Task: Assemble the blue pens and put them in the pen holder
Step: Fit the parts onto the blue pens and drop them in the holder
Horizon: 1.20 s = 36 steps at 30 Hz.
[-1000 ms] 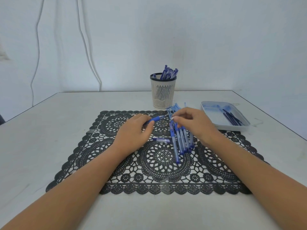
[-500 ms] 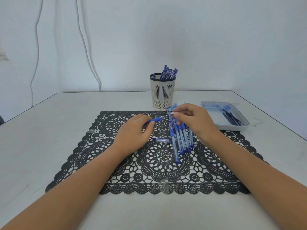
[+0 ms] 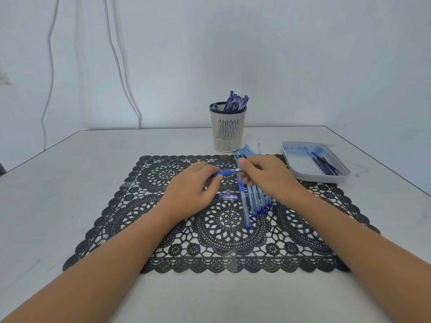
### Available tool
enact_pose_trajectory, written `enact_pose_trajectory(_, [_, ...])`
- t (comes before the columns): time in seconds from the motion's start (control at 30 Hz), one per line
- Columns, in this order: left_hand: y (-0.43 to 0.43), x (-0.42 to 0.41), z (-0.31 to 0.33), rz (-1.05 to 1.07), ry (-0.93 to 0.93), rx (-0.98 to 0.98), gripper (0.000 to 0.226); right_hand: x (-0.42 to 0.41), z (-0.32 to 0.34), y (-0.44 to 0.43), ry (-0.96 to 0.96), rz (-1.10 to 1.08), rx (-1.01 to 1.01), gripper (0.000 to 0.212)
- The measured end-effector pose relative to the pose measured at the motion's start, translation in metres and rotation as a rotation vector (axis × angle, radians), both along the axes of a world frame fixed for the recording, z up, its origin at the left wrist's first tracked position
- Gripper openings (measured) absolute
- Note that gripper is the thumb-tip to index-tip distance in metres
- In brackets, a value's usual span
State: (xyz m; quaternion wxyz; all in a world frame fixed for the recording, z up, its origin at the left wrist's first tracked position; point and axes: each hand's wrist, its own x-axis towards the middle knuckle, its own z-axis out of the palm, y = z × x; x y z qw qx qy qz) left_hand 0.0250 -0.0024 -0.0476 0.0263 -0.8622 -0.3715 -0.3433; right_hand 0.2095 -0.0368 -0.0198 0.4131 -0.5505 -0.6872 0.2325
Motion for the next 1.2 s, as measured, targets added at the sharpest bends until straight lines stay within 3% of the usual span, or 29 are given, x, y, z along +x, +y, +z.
enact_pose_trajectory(0.07, [0.001, 0.0, -0.001, -0.003, 0.01, 0.006, 0.043, 0.0, 0.001, -0.001, -0.06, -0.005, 0.003, 0.034])
enact_pose_trajectory(0.17, [0.001, 0.0, -0.001, 0.011, -0.023, -0.014, 0.039, 0.005, 0.002, -0.002, -0.077, 0.07, -0.032, 0.008])
enact_pose_trajectory(0.3, [0.0, 0.0, 0.0, 0.009, -0.022, 0.001, 0.041, 0.008, 0.001, -0.003, -0.091, 0.103, -0.005, 0.003])
enact_pose_trajectory(0.4, [0.001, 0.0, -0.001, -0.005, -0.019, -0.001, 0.044, 0.008, 0.002, -0.002, -0.12, 0.089, -0.014, 0.021])
enact_pose_trajectory(0.53, [0.002, 0.0, -0.002, -0.015, -0.021, 0.009, 0.045, 0.008, -0.001, -0.003, -0.098, 0.145, -0.032, 0.003])
enact_pose_trajectory(0.67, [0.002, -0.001, -0.001, -0.028, -0.009, -0.005, 0.046, 0.007, 0.0, -0.002, -0.143, 0.099, -0.017, 0.022])
enact_pose_trajectory(0.8, [0.002, -0.001, -0.002, -0.036, -0.014, 0.001, 0.046, 0.009, -0.001, -0.003, -0.108, 0.136, -0.032, 0.006])
enact_pose_trajectory(0.9, [0.003, -0.001, -0.002, -0.036, -0.012, 0.001, 0.046, 0.008, 0.001, -0.002, -0.172, 0.108, -0.001, 0.02])
enact_pose_trajectory(1.07, [0.003, -0.001, -0.002, -0.046, -0.023, -0.011, 0.046, 0.01, -0.001, -0.002, -0.148, 0.134, 0.001, 0.004])
enact_pose_trajectory(1.2, [0.004, -0.001, -0.003, -0.047, -0.01, -0.003, 0.045, 0.008, 0.002, -0.003, -0.192, 0.103, 0.02, 0.02])
